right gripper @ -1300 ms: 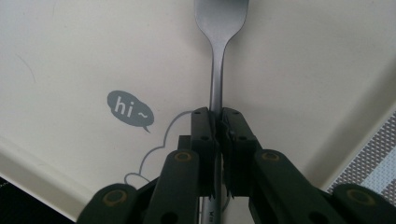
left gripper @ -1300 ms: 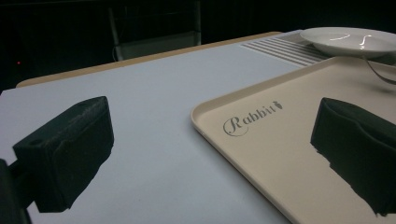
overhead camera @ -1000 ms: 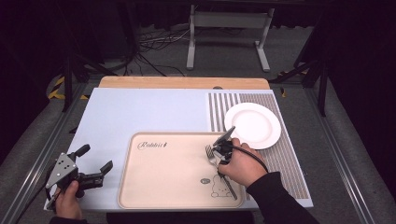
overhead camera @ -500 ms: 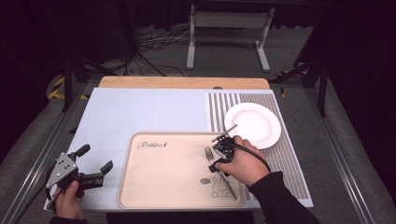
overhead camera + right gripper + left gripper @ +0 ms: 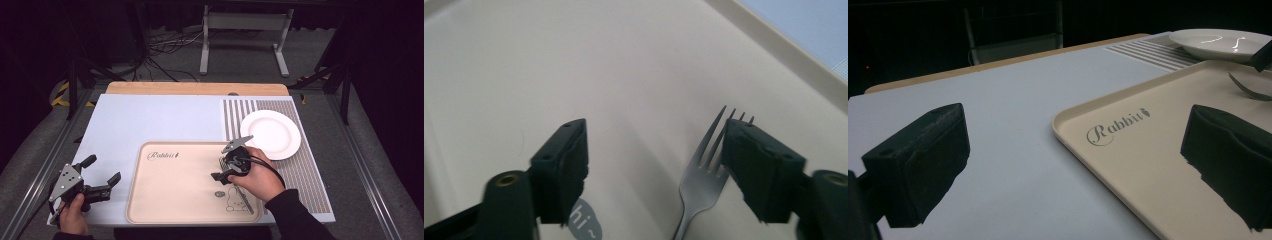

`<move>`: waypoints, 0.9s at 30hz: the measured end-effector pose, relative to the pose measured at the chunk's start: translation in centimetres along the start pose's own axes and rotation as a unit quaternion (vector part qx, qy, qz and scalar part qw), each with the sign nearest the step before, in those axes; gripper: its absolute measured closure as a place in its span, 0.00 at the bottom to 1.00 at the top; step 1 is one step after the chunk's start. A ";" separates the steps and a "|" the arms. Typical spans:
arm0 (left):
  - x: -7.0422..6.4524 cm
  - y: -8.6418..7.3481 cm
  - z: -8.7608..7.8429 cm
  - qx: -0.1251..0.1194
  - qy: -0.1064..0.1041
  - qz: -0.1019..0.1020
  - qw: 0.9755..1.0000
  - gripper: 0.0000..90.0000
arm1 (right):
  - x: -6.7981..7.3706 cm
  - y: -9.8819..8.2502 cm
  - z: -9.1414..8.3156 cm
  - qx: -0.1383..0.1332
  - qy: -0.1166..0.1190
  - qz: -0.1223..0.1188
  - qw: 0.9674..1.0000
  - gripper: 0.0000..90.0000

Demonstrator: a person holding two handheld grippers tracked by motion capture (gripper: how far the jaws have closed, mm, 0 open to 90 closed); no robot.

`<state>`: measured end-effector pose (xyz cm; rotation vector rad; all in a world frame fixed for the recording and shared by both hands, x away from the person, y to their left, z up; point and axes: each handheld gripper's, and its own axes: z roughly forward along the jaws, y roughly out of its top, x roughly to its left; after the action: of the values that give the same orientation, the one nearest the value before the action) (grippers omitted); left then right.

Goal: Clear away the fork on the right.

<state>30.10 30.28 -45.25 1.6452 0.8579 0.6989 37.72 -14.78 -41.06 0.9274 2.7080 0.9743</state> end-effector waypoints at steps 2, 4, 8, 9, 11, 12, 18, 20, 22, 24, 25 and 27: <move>0.0 0.0 0.0 0.001 -0.001 0.001 1.000 0.00 | 0.0 -0.1 0.1 0.005 0.004 -0.004 1.000 0.44; 0.0 0.0 0.0 0.001 -0.001 0.001 1.000 0.00 | 0.0 -0.3 0.3 0.014 0.007 -0.013 1.000 0.61; 0.0 0.0 0.0 0.001 -0.001 0.001 1.000 0.00 | -0.1 -0.7 0.6 0.026 -0.005 -0.033 0.999 0.82; 0.0 0.0 0.0 0.002 -0.001 0.001 1.000 0.00 | -0.2 -0.8 0.8 0.031 -0.008 -0.041 0.999 0.87; 0.0 0.0 0.0 0.003 -0.001 0.001 1.000 0.00 | -0.2 -0.8 0.9 0.035 -0.008 -0.043 0.998 0.90; 0.0 0.0 0.0 0.003 -0.001 0.001 1.000 0.00 | -0.2 -0.9 1.1 0.044 -0.011 -0.048 0.998 0.94; 0.0 0.0 0.0 0.001 -0.001 0.001 1.000 0.00 | -0.3 -1.2 1.5 0.068 -0.020 -0.060 0.996 1.00; 0.0 0.0 0.0 0.001 -0.001 0.001 1.000 0.00 | -0.2 -1.2 1.5 0.072 -0.023 -0.061 0.995 1.00; 0.0 0.0 0.0 0.001 -0.001 0.002 1.000 0.00 | -0.2 -1.2 1.5 0.075 -0.024 -0.061 0.995 1.00; 0.0 0.0 0.0 0.001 -0.001 0.002 1.000 0.00 | -0.2 -1.3 1.5 0.078 -0.025 -0.062 0.995 1.00; 0.0 0.0 0.0 0.001 -0.001 0.002 1.000 0.00 | -0.2 -1.3 1.5 0.078 -0.025 -0.062 0.995 1.00; 0.0 0.0 0.0 0.002 -0.002 0.002 1.000 0.00 | -0.3 -1.3 1.5 0.080 -0.028 -0.062 0.994 1.00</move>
<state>30.10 30.28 -45.22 1.6522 0.8538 0.6982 37.74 -14.88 -43.02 0.7864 2.7892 0.7055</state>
